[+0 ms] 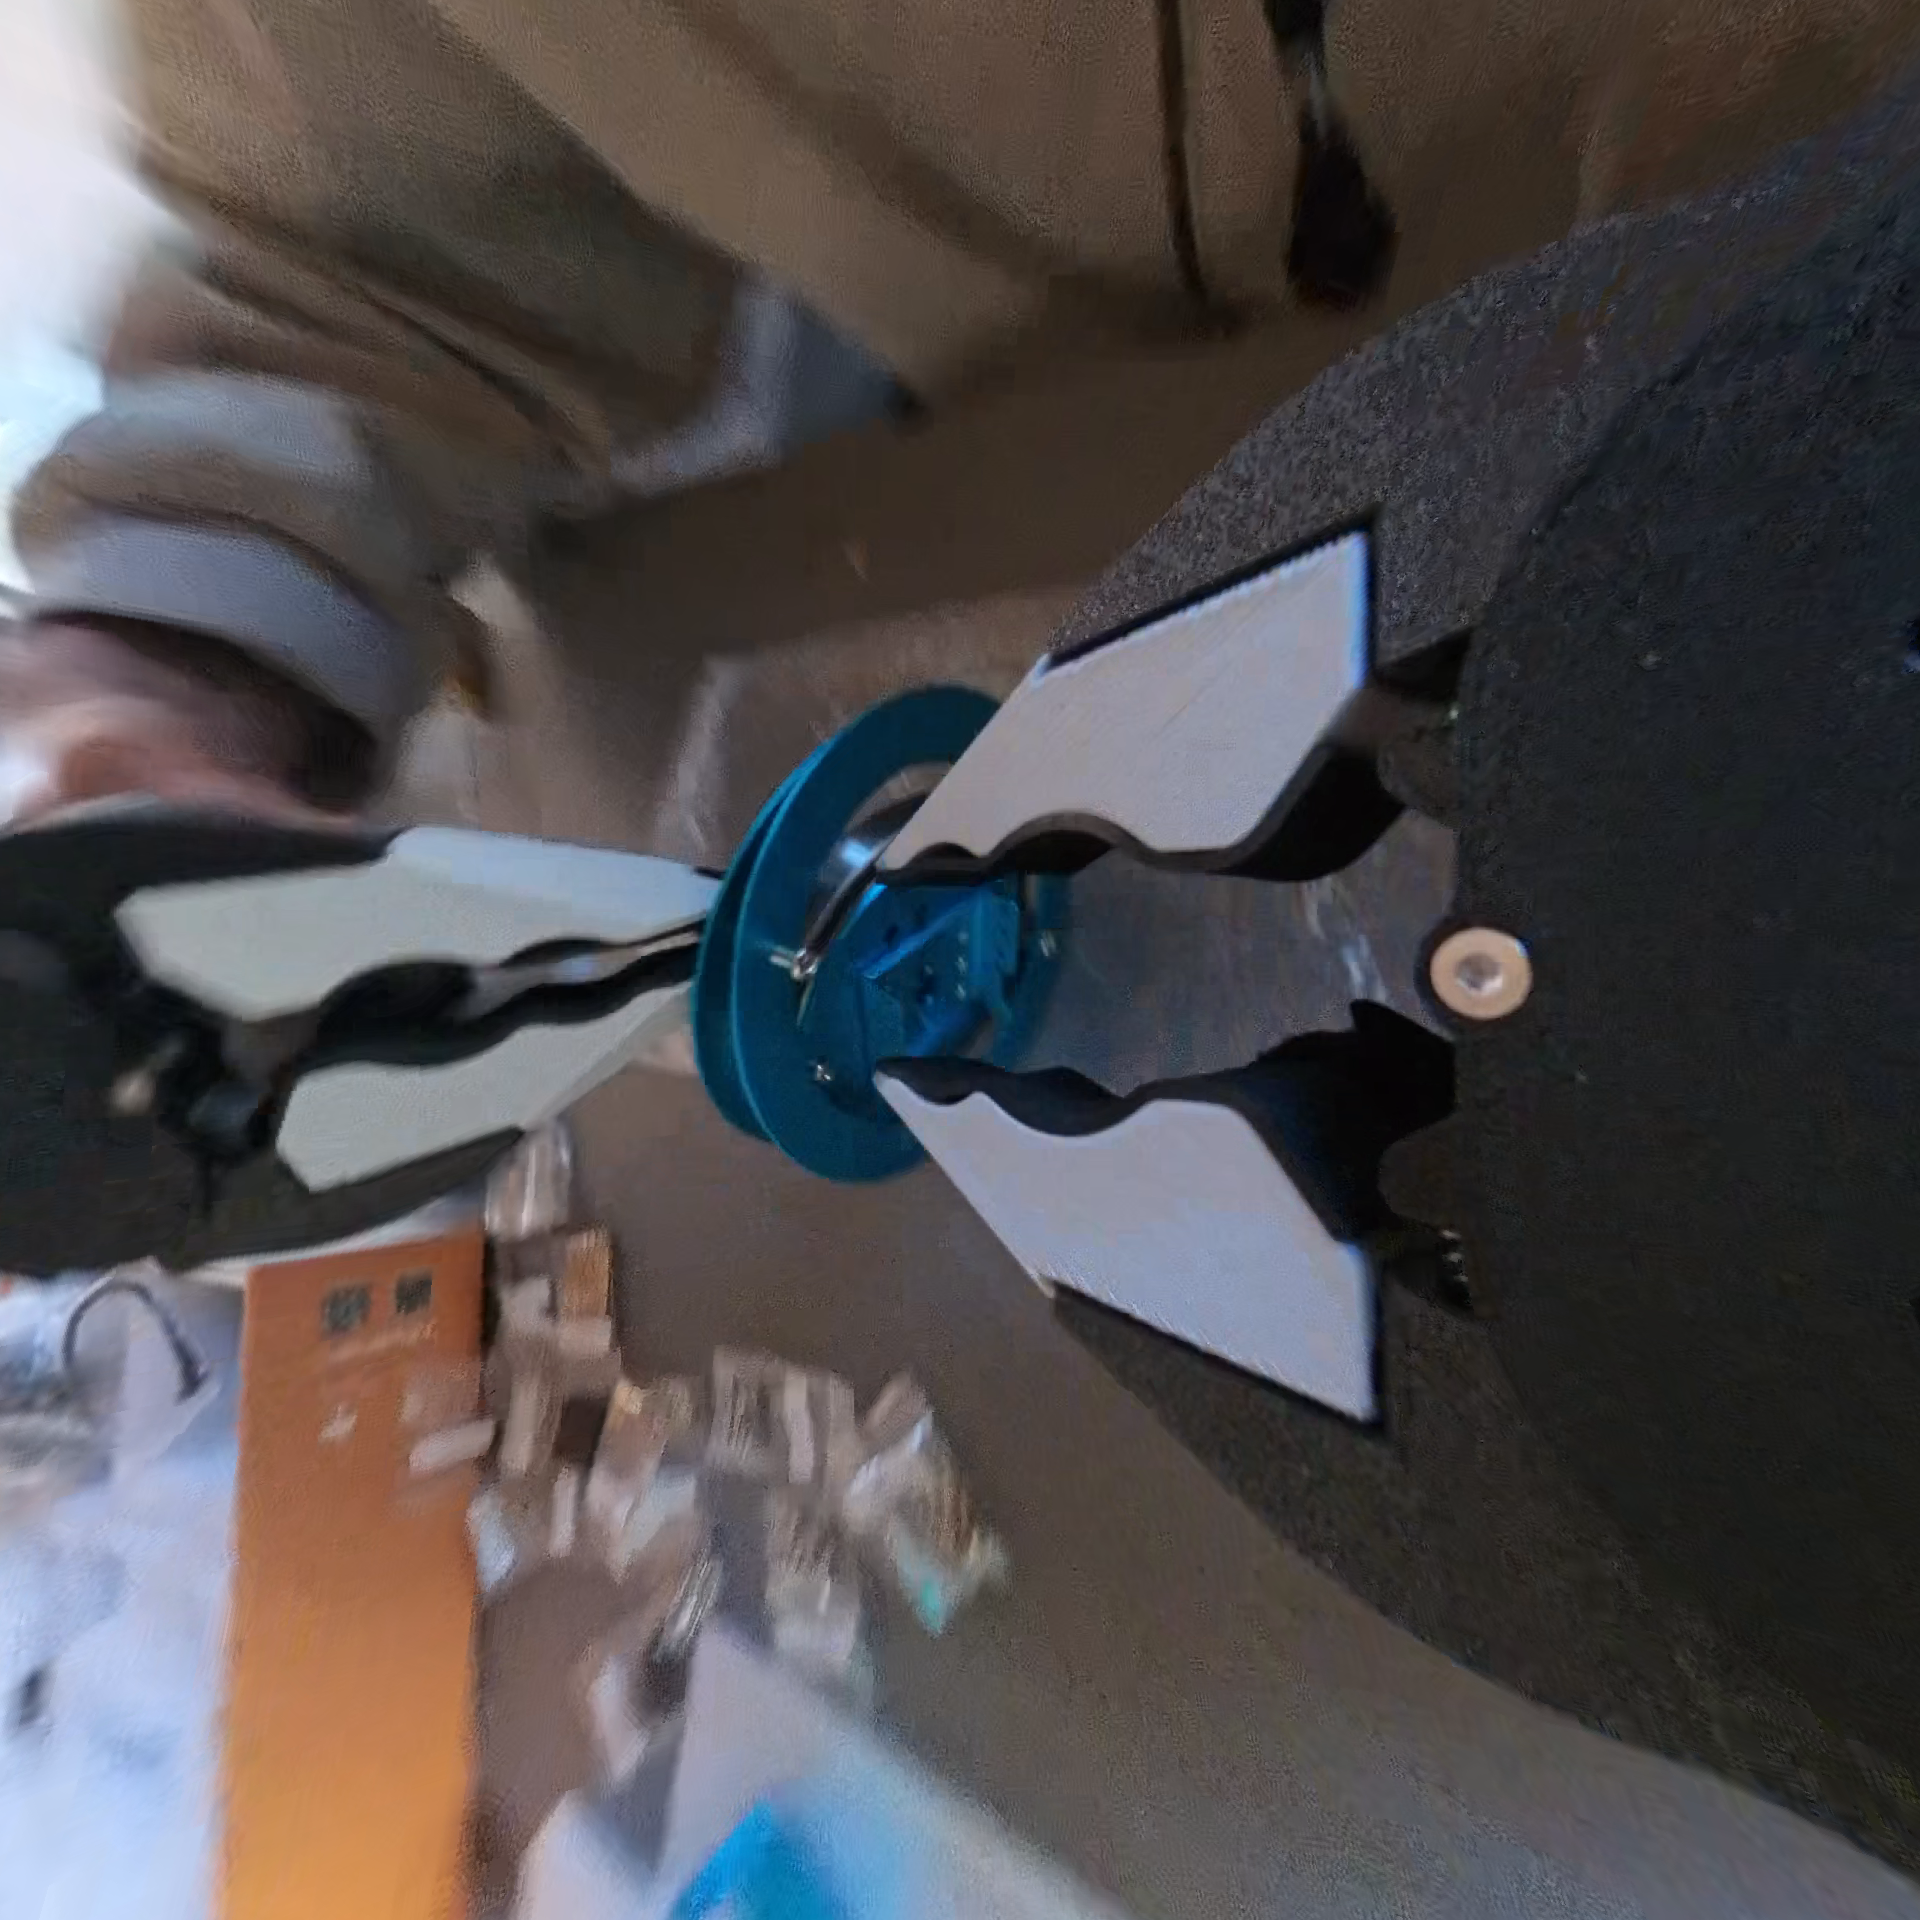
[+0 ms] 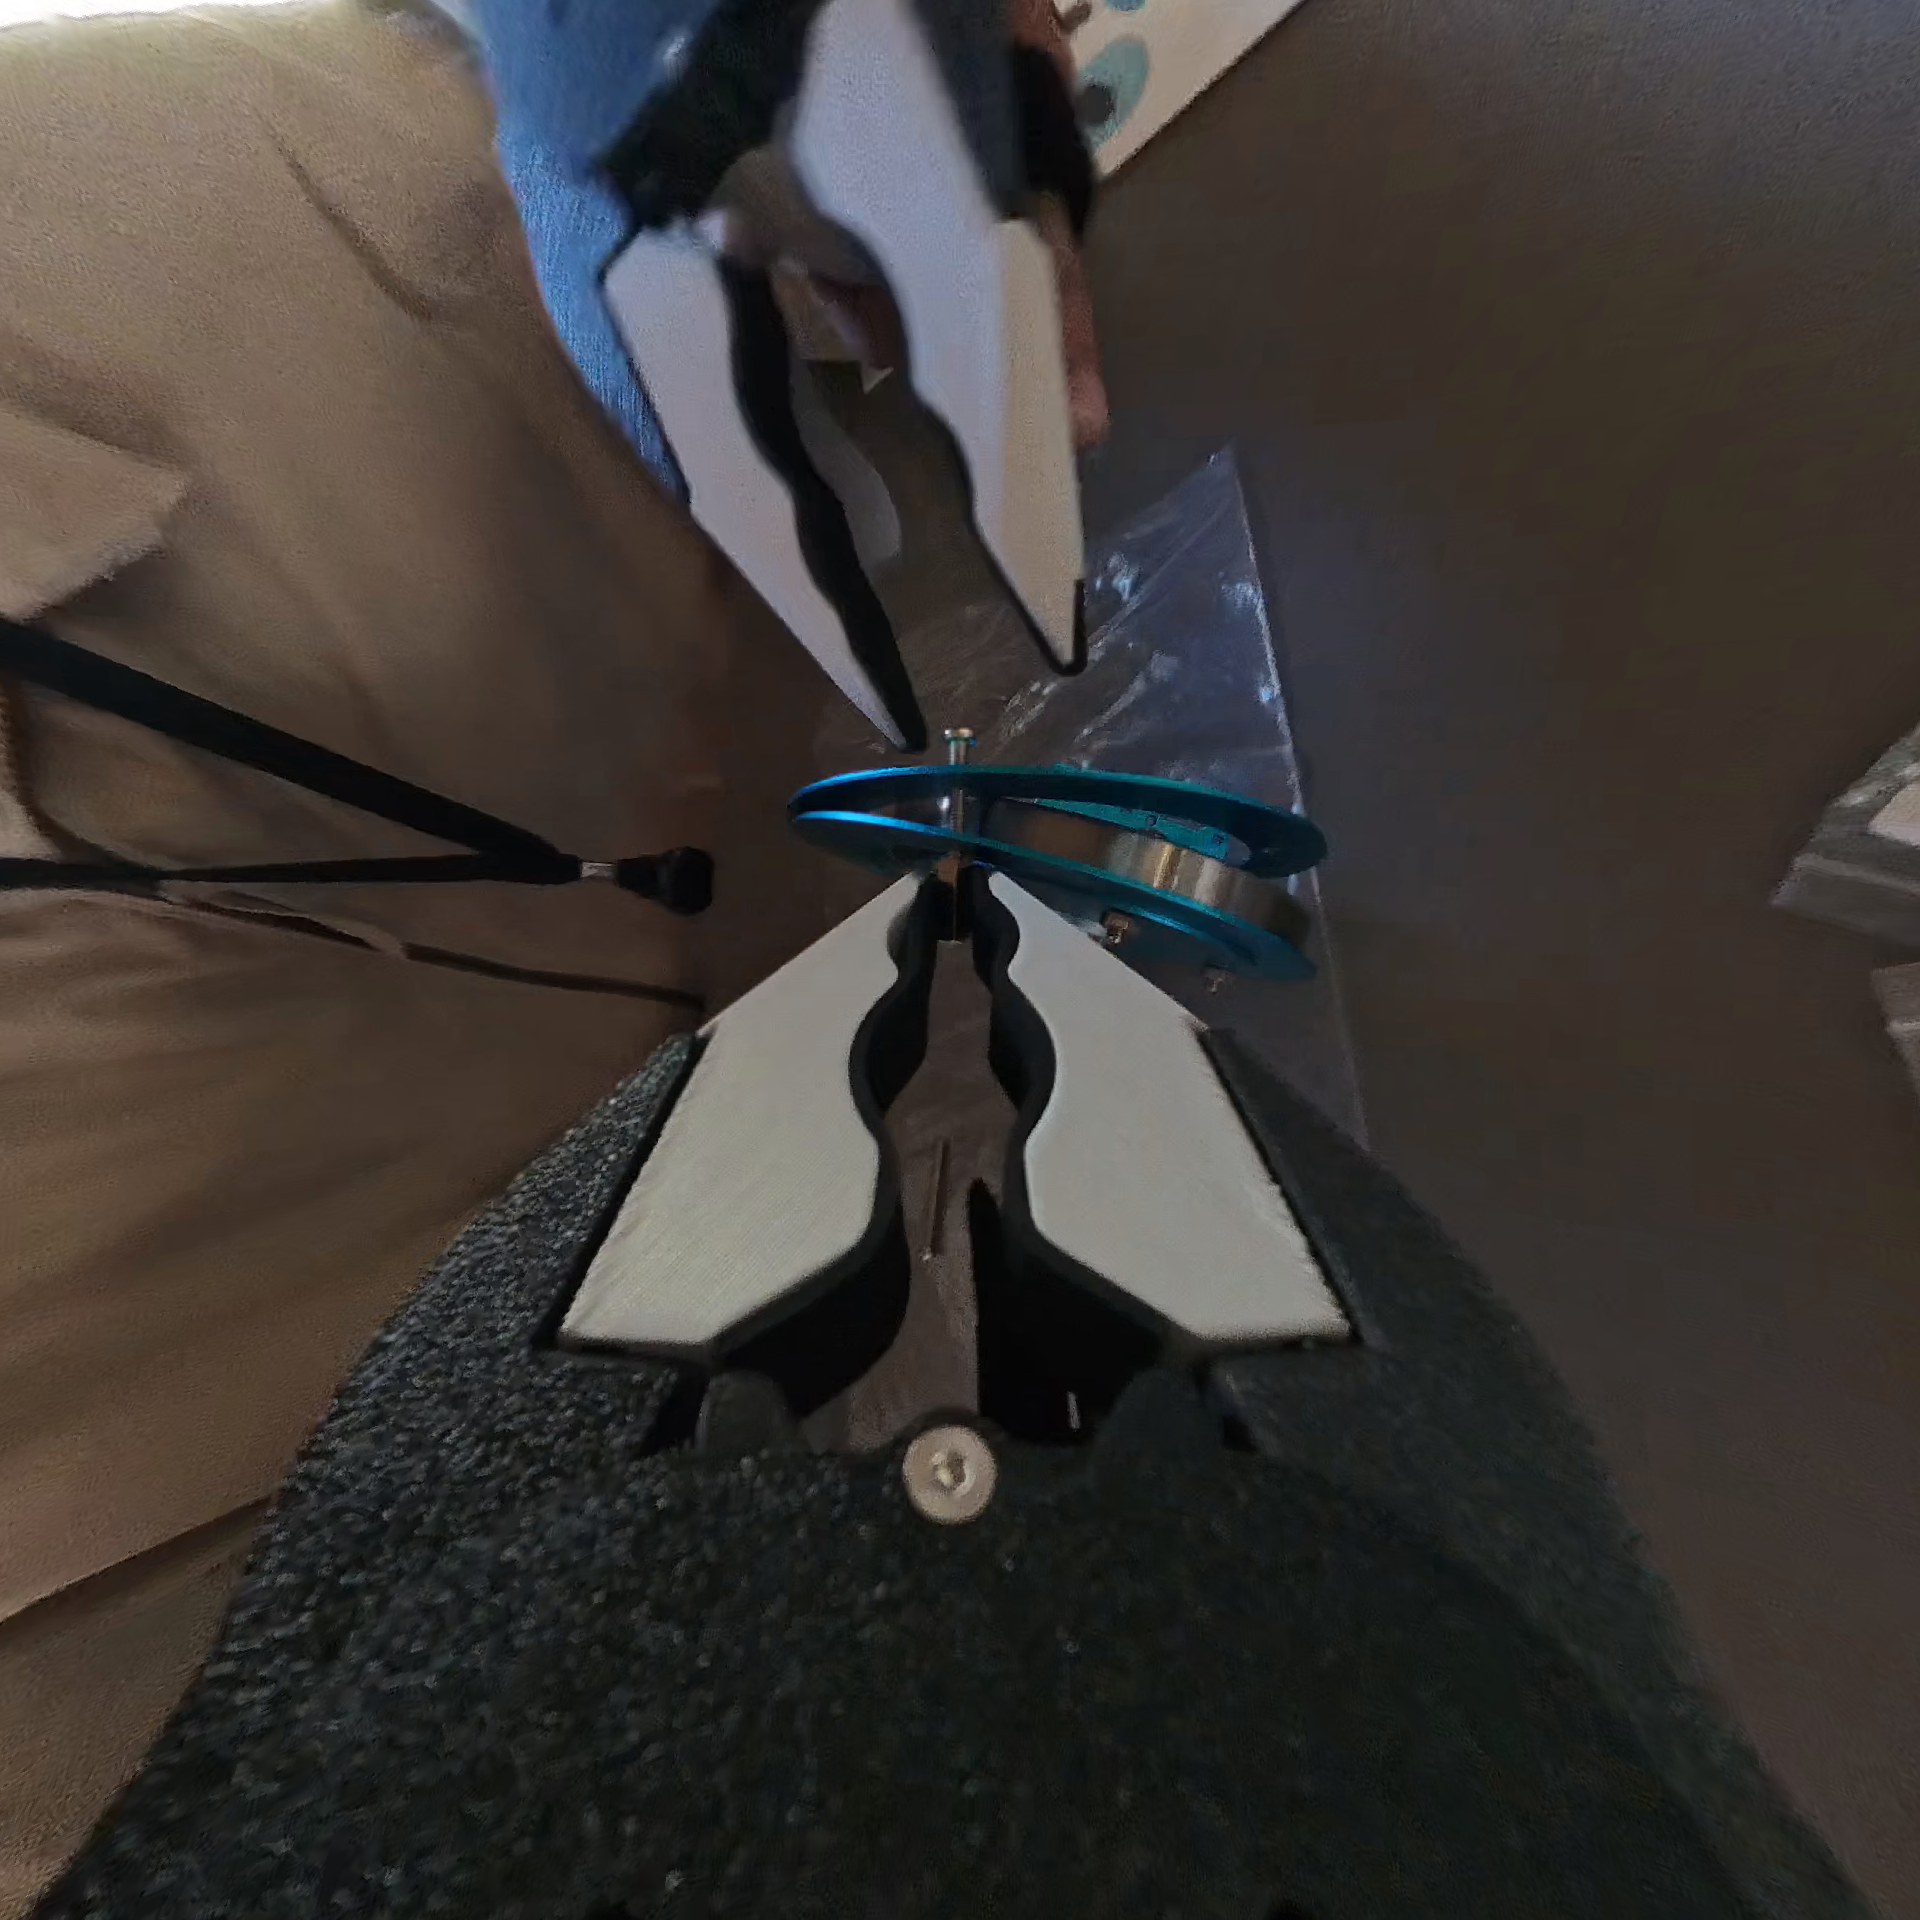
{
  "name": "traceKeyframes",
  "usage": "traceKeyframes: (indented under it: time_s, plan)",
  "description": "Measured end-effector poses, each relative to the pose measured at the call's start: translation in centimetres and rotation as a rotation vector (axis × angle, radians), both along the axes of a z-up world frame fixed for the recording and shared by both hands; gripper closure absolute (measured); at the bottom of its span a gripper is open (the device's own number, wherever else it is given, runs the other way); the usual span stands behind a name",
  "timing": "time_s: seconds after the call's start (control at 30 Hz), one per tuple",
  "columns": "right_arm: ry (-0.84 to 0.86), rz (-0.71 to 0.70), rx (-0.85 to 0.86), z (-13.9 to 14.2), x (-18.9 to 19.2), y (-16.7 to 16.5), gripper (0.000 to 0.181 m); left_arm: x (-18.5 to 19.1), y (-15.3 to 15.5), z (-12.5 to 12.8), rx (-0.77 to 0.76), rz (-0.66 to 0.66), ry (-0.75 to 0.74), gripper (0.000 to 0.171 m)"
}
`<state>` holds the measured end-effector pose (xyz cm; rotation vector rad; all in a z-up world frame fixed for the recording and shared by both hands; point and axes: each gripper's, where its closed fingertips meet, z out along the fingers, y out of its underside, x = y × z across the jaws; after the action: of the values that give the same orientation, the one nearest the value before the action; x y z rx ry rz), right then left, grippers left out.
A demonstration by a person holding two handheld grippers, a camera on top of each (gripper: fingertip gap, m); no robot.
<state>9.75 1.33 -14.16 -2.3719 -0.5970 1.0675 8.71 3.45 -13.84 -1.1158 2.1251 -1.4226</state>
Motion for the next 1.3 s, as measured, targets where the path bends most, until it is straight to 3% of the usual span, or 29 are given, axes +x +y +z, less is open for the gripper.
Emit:
traceKeyframes:
  time_s: [0.13,0.23,0.3,0.37,0.47,0.57,0.7,0.93,1.3]
  plan:
    - [0.0,-0.037,0.199,0.1,-0.3,0.0,0.177,0.6,0.7,2.3,-0.594,-0.018,0.117,0.139]
    - [-0.078,-0.127,0.404,0.0,0.6,0.9,0.177,1.1,1.1,3.1,-0.902,-0.012,0.206,0.138]
    - [-0.207,-0.207,0.525,-0.2,1.7,1.5,0.177,1.4,1.4,3.1,-0.959,0.032,0.242,0.139]
    - [-0.438,-0.245,0.655,-0.3,2.9,1.8,0.177,1.3,1.1,3.0,-0.986,0.063,0.291,0.14]
    - [-0.792,-0.217,0.882,-0.2,3.5,1.8,0.177,1.1,0.5,2.9,-1.071,0.068,0.393,0.139]
    - [-1.024,-0.135,1.093,0.4,2.4,1.7,0.177,0.5,-0.3,3.2,-1.18,-0.024,0.47,0.14]
    - [-1.267,-0.044,1.324,0.8,2.1,1.7,0.177,0.4,-0.4,1.5,-1.174,-0.064,0.548,0.141]
    - [-1.236,0.064,1.523,1.2,0.8,1.2,0.177,-0.1,-1.1,1.5,-1.054,-0.151,0.642,0.142]
    - [-1.353,0.172,1.753,1.5,-0.8,1.3,0.177,-1.4,-1.7,0.5,-0.802,-0.267,0.894,0.152]
